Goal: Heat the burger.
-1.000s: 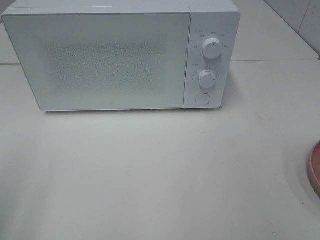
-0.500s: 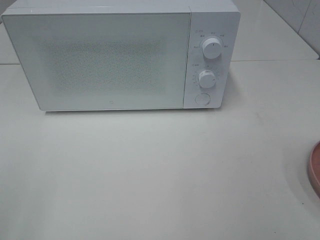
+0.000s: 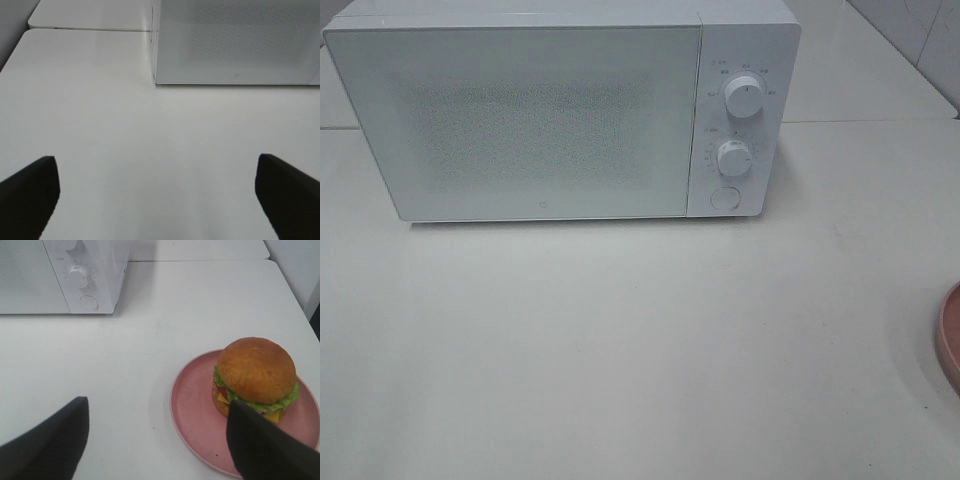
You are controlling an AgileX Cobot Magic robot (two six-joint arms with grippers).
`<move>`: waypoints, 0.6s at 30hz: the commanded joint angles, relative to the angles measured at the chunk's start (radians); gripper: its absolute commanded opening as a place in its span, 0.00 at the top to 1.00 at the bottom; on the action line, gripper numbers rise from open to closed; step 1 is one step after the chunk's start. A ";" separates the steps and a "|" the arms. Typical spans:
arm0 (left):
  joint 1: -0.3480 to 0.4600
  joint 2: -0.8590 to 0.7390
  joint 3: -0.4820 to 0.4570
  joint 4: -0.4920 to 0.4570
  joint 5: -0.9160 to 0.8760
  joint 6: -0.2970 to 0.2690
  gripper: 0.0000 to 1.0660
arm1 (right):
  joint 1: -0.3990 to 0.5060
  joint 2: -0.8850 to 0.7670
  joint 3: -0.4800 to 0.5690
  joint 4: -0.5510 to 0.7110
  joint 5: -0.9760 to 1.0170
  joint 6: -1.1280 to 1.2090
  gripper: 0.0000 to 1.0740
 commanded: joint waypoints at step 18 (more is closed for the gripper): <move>0.002 -0.029 0.006 -0.011 -0.003 0.003 0.06 | -0.004 -0.025 0.001 -0.002 -0.010 -0.013 0.32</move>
